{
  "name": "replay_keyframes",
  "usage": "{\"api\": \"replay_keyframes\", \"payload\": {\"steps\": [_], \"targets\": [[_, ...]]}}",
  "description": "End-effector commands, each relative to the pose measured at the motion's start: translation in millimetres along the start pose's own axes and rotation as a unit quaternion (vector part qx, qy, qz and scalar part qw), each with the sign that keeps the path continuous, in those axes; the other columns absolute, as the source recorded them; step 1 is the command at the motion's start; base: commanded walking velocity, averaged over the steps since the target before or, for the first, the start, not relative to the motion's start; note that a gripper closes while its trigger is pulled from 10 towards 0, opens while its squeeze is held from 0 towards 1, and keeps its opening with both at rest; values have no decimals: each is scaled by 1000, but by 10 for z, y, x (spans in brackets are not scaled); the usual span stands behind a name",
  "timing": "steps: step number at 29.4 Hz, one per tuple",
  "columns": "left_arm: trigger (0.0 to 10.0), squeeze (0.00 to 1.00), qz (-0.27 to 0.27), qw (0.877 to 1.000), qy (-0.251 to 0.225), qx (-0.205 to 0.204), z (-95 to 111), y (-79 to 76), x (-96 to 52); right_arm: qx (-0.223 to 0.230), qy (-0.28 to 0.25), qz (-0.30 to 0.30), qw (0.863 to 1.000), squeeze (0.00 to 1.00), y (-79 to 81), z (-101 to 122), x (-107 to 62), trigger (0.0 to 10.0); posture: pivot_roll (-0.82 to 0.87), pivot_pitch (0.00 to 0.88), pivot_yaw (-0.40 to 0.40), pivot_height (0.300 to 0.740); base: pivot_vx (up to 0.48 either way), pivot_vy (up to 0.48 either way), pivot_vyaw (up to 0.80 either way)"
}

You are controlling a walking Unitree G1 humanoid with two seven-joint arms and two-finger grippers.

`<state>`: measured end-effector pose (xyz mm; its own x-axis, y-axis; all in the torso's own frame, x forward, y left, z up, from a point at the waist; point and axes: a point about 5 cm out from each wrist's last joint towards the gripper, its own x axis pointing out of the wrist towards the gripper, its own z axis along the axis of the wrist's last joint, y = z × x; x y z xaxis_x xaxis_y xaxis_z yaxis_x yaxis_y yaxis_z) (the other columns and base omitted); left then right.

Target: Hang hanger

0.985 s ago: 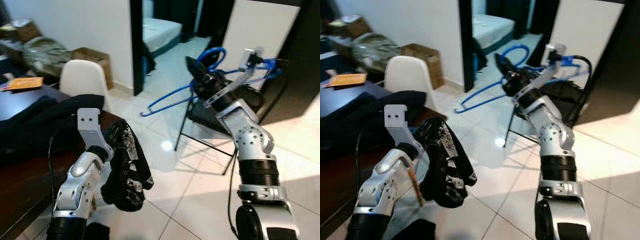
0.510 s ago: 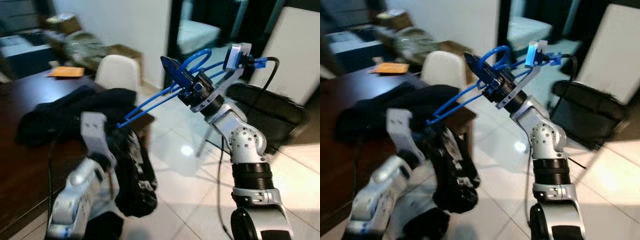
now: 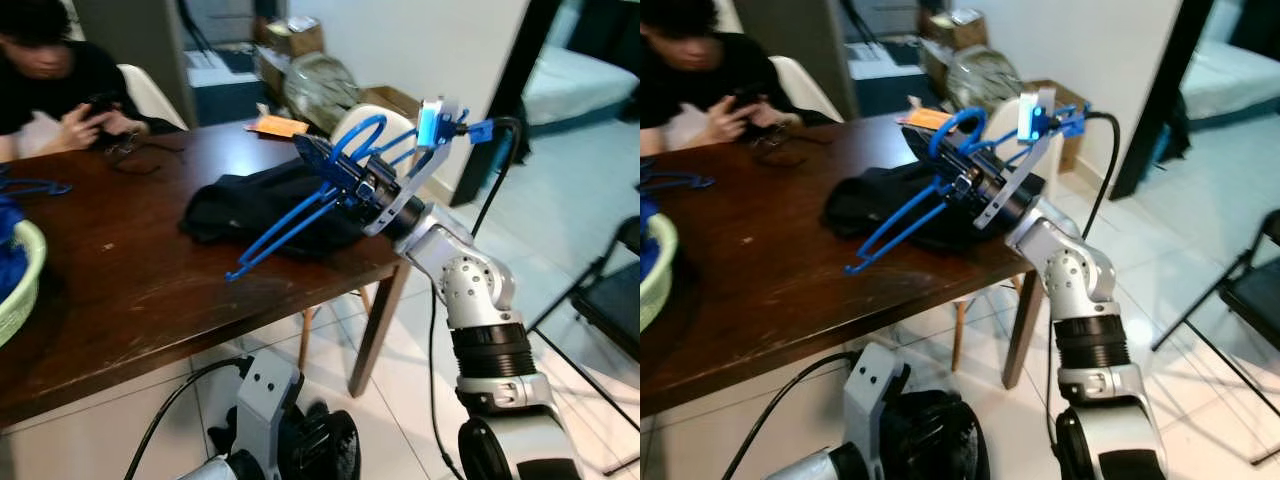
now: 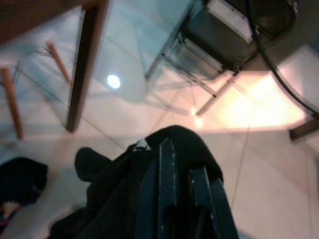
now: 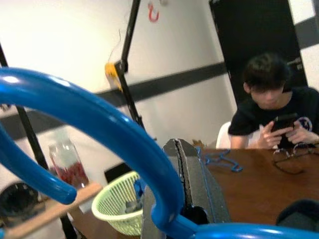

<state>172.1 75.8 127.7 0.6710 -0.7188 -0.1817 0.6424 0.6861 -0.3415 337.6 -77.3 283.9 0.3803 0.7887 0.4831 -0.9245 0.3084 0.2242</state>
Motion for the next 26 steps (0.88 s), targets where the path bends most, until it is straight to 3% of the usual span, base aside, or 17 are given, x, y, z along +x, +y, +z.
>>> {"api": "replay_keyframes", "payload": {"steps": [1,4,9,11,17,26], "targets": [[10000,0,7,999,-43,29,164,9,-27,-9,15,12,1000,0,55,-80,89,10000,151,9,-82,735,0,0,800],[10000,0,70,993,-80,52,295,163,-19,-27,44,20,998,0,98,-195,145,10000,154,12,-84,735,0,0,800],[10000,0,96,989,-97,47,350,243,-31,-37,63,7,997,0,73,-259,145,10000,155,14,-84,735,0,0,800],[10000,0,138,981,-128,43,438,358,-91,-69,98,-59,991,0,-64,-389,109,10000,158,20,-84,735,0,0,400],[10000,0,182,970,-160,32,521,513,-169,-103,125,-123,979,0,-204,-493,44,10000,159,26,-72,735,187,0,0],[10000,0,175,970,-164,39,538,530,-145,-113,128,-148,974,0,-257,-502,-36,10000,158,27,-54,735,470,0,687]]}}
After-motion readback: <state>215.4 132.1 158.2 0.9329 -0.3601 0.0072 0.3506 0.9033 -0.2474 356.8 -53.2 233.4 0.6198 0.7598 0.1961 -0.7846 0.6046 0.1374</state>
